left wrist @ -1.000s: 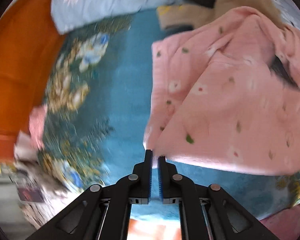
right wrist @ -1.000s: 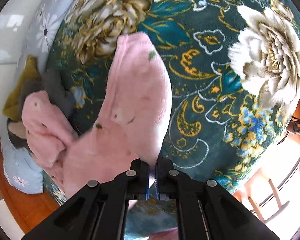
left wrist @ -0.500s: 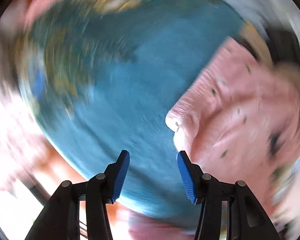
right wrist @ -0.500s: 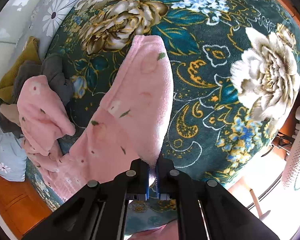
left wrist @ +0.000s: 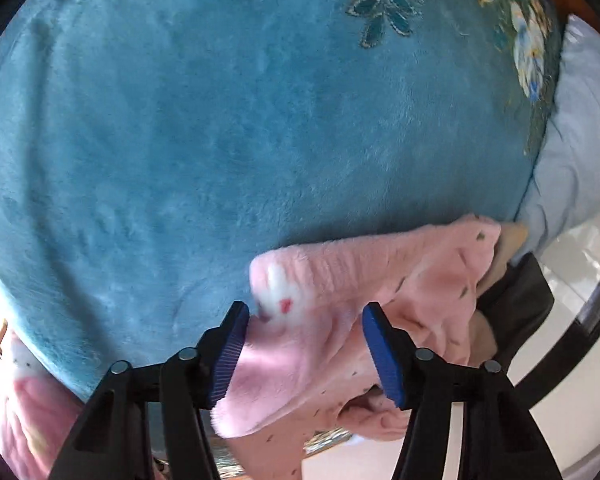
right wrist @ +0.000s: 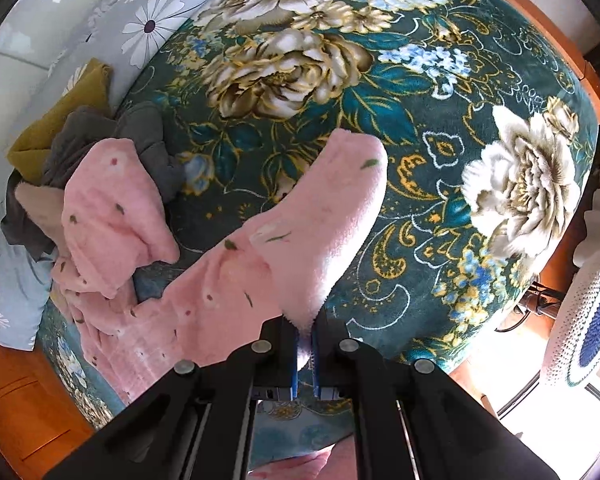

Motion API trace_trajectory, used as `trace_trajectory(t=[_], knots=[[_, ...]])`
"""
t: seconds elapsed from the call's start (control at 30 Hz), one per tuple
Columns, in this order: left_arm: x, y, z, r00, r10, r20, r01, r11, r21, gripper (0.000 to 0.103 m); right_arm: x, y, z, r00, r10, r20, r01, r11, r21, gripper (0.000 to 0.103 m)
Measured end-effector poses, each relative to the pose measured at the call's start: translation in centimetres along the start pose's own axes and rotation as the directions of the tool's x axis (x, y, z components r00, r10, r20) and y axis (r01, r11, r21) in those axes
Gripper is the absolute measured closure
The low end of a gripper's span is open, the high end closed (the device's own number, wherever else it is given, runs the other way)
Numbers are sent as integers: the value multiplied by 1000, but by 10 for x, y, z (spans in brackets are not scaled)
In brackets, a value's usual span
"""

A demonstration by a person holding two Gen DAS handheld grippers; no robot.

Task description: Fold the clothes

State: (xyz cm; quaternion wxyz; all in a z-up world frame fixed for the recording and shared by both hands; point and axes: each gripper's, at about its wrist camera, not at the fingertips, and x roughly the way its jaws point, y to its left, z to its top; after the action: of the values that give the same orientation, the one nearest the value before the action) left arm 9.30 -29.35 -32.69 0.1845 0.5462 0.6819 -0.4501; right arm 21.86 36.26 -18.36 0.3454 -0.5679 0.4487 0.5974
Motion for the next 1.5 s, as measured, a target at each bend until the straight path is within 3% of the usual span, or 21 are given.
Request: trace_trajectory(t=[0.03,0.1,0.2,0.4,0.5,0.63,0.73,0.83,0.97,1.03,1.1,1.17,1.3,1.4,1.5], knots=[[-2,-6,-1,1000,20,11,-20,1000,14,81,0,-1,-2,1000,-1,0,1,1000,4,98],[-8,-17,-1,998,48,51,-50,998,38,89,1,-4,-3,1000,1,3,-1,1000,18,98],[-35,-49,-5,990,54,131,-72,988,136,92,1,-9,-2,1000,19,11,-20,999,42,98],[-126,-116,-38,956,-139,259,5,889,457,92,-24,2,4,986,130,102,-127,991,-36,98],[-129,-94,-30,939,-31,344,-123,900,418,92,-31,1,1,979,157,132,-145,985,-94,98],[-108,-50,-17,916,170,362,-260,941,215,95,9,-31,-12,997,69,21,-68,997,-41,98],[-112,-41,-23,885,229,405,-315,935,160,97,30,-47,-18,999,27,-39,-28,999,-17,98],[-121,-42,-26,867,261,425,-353,923,155,97,39,-58,-17,996,32,-80,-32,999,7,98],[-149,-31,-24,875,227,428,-321,933,161,97,53,-74,-23,992,16,-122,-13,1000,20,96],[-152,-38,-31,881,198,429,-296,939,176,96,55,-81,-25,993,-9,-116,10,1000,9,87],[-150,-50,-41,894,165,417,-265,945,194,96,48,-84,-22,997,-10,-80,9,1000,-9,82],[-149,-62,-53,904,139,404,-241,947,214,96,35,-84,-15,1000,-14,-13,13,999,-44,67],[-151,-87,-86,919,88,385,-204,940,274,96,19,-76,2,995,-37,97,49,991,-127,62],[-154,-101,-113,927,57,370,-185,930,318,94,40,-55,8,998,41,37,-32,978,-205,53],[-156,-110,-141,937,29,349,-162,920,358,90,78,-15,-1,998,34,-60,-54,929,-366,51]])
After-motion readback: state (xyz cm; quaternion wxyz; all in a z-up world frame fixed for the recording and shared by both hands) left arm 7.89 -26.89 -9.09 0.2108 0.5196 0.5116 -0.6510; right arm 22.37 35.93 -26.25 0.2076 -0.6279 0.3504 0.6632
